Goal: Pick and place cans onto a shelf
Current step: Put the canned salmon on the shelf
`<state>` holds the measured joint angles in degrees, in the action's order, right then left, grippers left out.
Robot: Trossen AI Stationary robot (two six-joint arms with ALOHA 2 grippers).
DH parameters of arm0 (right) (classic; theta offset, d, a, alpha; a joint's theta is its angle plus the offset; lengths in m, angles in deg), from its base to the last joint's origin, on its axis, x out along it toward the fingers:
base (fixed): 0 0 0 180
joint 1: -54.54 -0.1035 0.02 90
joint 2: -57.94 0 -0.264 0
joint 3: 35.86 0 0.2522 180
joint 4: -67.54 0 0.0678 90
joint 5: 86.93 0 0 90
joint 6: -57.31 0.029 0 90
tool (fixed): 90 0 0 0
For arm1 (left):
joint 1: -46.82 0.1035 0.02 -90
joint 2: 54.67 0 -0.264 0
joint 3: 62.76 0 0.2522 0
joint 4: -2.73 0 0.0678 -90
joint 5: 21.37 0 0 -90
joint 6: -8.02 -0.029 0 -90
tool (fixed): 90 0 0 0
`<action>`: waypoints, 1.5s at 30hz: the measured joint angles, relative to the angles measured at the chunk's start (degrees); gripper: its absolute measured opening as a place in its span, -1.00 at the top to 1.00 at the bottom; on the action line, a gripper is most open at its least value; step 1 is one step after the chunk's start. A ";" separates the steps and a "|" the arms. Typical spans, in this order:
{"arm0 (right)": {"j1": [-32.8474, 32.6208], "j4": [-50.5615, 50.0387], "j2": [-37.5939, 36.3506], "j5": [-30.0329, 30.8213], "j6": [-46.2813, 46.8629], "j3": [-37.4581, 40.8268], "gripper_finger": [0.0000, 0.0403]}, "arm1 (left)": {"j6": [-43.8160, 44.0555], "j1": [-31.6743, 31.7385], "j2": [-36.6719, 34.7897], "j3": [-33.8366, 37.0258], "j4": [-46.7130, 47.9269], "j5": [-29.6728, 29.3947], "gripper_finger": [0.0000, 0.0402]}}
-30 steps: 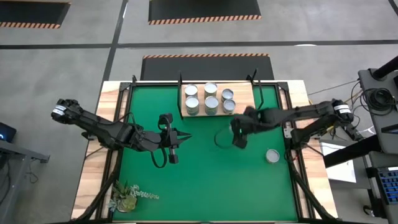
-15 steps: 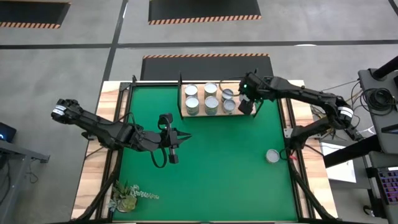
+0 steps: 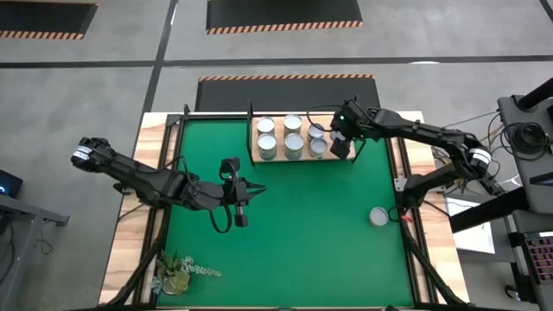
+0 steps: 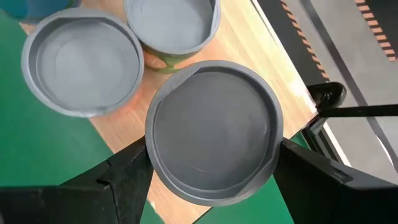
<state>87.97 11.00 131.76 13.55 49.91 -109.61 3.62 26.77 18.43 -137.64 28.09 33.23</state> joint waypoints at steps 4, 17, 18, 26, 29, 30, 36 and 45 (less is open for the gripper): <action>0.00 2.40 0.00 0.02 -0.17 0.55 -0.39 | 0.00 0.00 0.00 0.00 0.00 -0.01 0.96; -0.02 3.73 3.24 1.83 -1.76 1.90 -0.44 | 0.00 -0.01 0.00 0.02 0.03 0.02 0.96; -0.02 3.89 3.71 2.27 -2.38 1.88 -0.44 | 0.00 -0.01 0.00 0.02 0.03 0.01 0.96; -0.02 4.73 5.45 5.46 -3.98 1.86 -0.44 | 0.00 0.00 0.00 0.02 0.06 0.02 0.96; -0.02 4.86 5.88 5.68 -4.00 1.86 -0.44 | 0.00 -0.02 0.00 0.02 0.04 0.02 0.96; -0.02 4.92 6.02 5.72 -4.00 1.86 -0.44 | 0.00 0.00 0.00 0.02 0.04 0.02 0.96; -0.02 5.07 6.20 5.66 -3.96 1.84 -0.44 | 0.00 -0.02 0.00 0.02 0.04 0.02 0.96; 0.00 5.35 6.23 5.25 -4.33 1.84 -0.38 | 0.00 -0.02 0.00 0.02 0.04 0.02 0.96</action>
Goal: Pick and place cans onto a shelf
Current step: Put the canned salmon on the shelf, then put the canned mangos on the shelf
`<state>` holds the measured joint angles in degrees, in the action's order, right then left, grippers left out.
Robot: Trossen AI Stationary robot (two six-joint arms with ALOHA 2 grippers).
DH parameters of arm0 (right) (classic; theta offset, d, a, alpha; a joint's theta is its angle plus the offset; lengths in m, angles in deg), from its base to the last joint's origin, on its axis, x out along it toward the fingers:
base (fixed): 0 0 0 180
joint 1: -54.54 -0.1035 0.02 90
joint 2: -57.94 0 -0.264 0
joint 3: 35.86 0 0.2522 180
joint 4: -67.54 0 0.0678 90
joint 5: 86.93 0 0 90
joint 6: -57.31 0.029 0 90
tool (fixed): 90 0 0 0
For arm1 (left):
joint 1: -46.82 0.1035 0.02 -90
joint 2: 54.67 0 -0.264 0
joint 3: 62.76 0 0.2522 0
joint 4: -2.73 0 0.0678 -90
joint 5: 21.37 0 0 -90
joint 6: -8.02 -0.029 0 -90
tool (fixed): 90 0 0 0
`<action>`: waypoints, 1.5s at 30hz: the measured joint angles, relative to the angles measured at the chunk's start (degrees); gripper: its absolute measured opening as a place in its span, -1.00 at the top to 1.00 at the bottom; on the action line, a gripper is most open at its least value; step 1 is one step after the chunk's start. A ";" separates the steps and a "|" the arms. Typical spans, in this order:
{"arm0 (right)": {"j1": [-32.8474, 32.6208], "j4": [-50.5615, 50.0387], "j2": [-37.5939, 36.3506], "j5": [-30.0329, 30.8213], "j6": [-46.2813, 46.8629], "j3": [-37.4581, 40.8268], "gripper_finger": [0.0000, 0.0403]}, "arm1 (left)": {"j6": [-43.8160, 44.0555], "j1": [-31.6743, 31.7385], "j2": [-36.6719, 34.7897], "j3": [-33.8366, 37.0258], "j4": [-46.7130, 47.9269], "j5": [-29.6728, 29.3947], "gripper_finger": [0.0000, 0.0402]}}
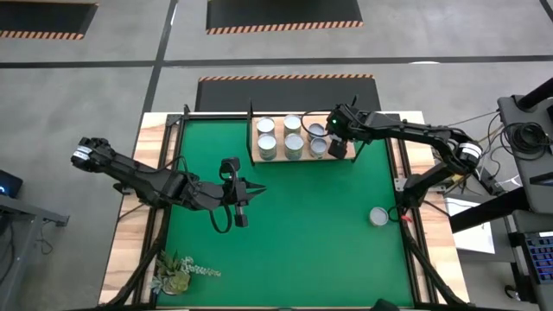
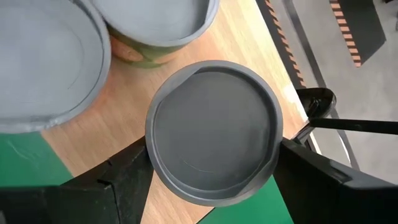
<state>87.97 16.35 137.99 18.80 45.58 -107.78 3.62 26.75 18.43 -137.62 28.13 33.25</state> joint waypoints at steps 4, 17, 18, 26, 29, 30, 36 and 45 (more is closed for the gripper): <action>-0.02 0.18 0.07 0.65 0.43 0.00 -0.43 | -0.01 0.02 0.00 0.00 0.00 0.00 0.96; 0.00 -2.21 -0.78 -0.46 0.09 -1.87 -0.73 | 0.01 0.02 0.00 0.00 0.00 0.00 0.96; 0.00 -2.91 -0.95 -0.65 0.07 -2.68 -0.71 | -0.01 0.01 0.00 0.00 0.00 0.00 0.96; -2.46 -10.46 -1.74 -4.59 3.35 -9.83 -0.35 | -0.01 0.01 0.00 0.00 0.00 0.00 0.96; -5.79 -13.03 -2.46 -5.88 7.12 -11.80 -0.15 | -0.01 0.00 0.00 0.00 -0.02 0.00 0.96; -7.14 -14.00 -2.88 -6.30 8.94 -12.18 -0.09 | -0.01 0.00 0.00 0.00 -0.02 0.01 0.96; -17.72 -19.15 -5.94 -13.06 22.94 -12.58 0.19 | 0.03 0.00 0.00 0.00 -0.02 0.02 0.96; -37.94 -23.69 -6.88 -18.97 48.10 -8.01 0.34 | 1.26 -0.10 0.00 0.00 -0.02 0.41 0.96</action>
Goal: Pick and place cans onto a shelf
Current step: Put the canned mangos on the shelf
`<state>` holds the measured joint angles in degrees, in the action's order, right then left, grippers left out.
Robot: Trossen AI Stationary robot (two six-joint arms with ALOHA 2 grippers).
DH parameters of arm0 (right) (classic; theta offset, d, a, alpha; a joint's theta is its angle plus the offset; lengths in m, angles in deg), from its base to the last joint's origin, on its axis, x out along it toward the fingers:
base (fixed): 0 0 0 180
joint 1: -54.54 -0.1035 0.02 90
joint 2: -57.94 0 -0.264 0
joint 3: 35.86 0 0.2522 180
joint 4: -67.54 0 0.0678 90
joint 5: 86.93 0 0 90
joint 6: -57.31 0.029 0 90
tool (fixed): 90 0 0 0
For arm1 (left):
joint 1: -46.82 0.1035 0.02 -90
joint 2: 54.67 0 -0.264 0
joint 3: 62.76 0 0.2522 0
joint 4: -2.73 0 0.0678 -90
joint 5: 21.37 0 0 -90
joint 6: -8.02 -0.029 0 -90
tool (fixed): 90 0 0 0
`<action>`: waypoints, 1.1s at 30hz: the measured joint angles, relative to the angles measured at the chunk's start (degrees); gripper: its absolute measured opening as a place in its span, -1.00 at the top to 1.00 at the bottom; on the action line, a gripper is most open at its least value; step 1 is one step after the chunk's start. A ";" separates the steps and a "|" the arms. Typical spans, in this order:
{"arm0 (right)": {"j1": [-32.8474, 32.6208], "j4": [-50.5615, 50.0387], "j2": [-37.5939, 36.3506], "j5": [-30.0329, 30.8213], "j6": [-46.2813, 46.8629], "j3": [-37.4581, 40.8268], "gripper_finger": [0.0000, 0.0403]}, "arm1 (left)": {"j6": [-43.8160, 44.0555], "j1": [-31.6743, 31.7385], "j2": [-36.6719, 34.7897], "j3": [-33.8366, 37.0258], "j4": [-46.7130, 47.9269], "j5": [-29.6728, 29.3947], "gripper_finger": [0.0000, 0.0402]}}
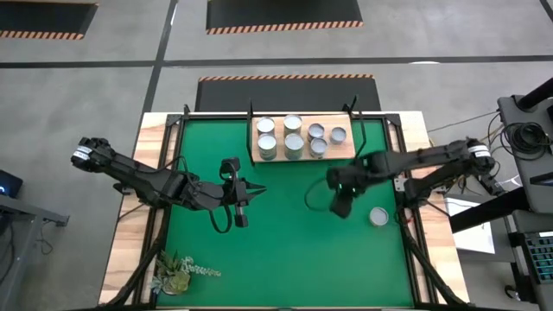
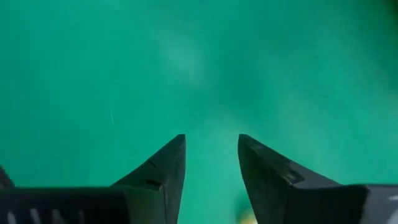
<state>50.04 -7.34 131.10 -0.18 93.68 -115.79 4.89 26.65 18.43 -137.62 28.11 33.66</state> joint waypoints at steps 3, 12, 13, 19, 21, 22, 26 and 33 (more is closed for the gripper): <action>-4.34 -2.57 0.06 -0.15 9.62 3.01 0.23 | 0.24 -0.15 0.00 0.00 0.00 0.05 0.96; -8.38 -15.14 0.06 -1.73 25.23 12.91 -0.41 | 0.23 -0.28 0.02 0.00 0.29 0.09 0.96; -8.37 -14.47 0.06 -1.98 25.27 14.20 -0.48 | 0.23 -0.28 0.02 0.00 0.40 0.09 0.96; -8.38 -10.28 0.20 -9.04 23.81 21.03 -0.80 | 0.44 -0.28 0.02 0.00 1.00 0.09 0.96; -8.38 -10.39 0.20 -9.49 23.72 22.11 -0.83 | 0.44 -0.28 0.02 0.00 1.01 0.09 0.96; -8.38 -10.34 0.19 -9.60 23.42 22.37 -0.83 | 0.44 -0.28 0.02 0.00 0.98 0.09 0.96; -8.38 -9.84 0.19 -9.66 21.53 22.53 -0.83 | 0.44 -0.28 0.02 0.00 0.98 0.09 0.96; -8.38 -5.21 0.28 -9.80 21.45 23.44 -0.83 | 0.46 -0.28 0.02 0.00 1.03 0.09 0.96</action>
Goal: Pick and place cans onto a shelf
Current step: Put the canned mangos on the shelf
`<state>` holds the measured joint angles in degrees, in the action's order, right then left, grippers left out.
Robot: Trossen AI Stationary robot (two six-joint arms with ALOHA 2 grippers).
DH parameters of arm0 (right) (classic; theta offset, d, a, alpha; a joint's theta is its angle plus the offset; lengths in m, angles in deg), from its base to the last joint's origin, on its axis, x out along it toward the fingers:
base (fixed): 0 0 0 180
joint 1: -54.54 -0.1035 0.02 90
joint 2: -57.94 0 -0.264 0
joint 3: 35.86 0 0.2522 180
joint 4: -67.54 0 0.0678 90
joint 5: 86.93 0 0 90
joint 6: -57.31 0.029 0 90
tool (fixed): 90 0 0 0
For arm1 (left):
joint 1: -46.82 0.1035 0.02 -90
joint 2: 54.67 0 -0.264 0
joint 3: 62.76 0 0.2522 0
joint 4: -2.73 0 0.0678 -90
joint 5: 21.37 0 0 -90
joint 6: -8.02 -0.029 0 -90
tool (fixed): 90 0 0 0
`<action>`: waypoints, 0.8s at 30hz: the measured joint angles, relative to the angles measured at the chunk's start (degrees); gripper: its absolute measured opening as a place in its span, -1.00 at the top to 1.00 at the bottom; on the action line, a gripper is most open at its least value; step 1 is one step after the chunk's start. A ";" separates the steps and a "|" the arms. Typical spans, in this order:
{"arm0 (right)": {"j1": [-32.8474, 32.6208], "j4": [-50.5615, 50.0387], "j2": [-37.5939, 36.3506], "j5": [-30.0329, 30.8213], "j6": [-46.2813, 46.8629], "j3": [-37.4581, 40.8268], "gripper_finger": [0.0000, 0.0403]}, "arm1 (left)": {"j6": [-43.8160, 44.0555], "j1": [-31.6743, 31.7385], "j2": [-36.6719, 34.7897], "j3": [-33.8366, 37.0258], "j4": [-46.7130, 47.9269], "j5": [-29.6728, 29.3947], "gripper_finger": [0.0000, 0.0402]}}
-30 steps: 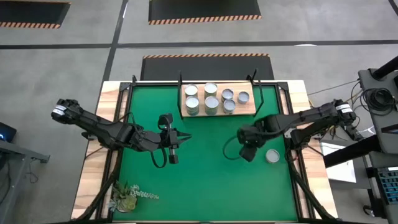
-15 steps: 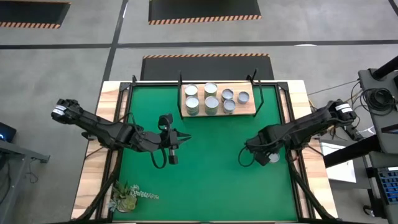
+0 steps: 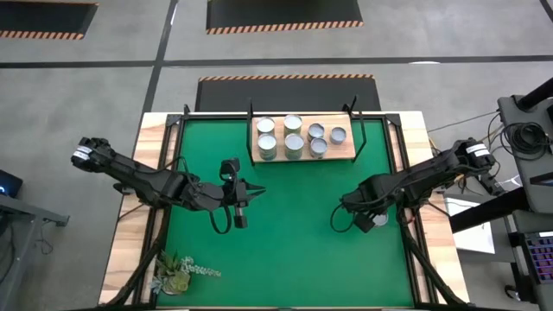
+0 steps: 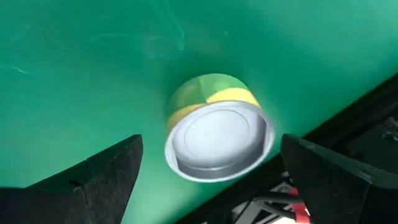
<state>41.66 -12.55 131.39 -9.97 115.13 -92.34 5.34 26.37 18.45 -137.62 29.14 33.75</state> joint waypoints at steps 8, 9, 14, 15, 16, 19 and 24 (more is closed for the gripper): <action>0.02 1.59 0.59 -0.52 0.09 3.06 -0.83 | 0.22 0.00 0.00 0.00 0.37 0.00 0.96; 0.02 1.87 0.59 -0.54 0.11 3.64 -0.83 | 0.22 0.00 0.00 0.00 0.37 0.00 0.96; 0.02 2.73 0.59 -1.11 -0.68 5.81 -0.82 | 0.22 0.00 0.00 0.00 0.37 0.00 0.96; 0.02 2.98 0.59 -1.12 -0.86 5.92 -0.80 | 0.22 0.00 0.00 0.00 0.37 0.00 0.96; 0.02 3.29 0.59 -1.13 -1.09 5.92 -0.78 | 0.22 0.00 0.00 0.00 0.35 0.00 0.96; 0.02 5.09 0.59 -1.15 -1.45 5.92 -0.65 | 0.22 0.00 0.00 0.00 0.35 0.00 0.96; 0.02 6.89 0.59 -1.86 -1.47 5.34 -0.44 | 0.21 0.00 0.00 0.00 0.35 0.00 0.96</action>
<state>41.68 -5.66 131.98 -11.84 113.66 -87.00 5.55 26.37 18.45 -137.62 29.49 33.75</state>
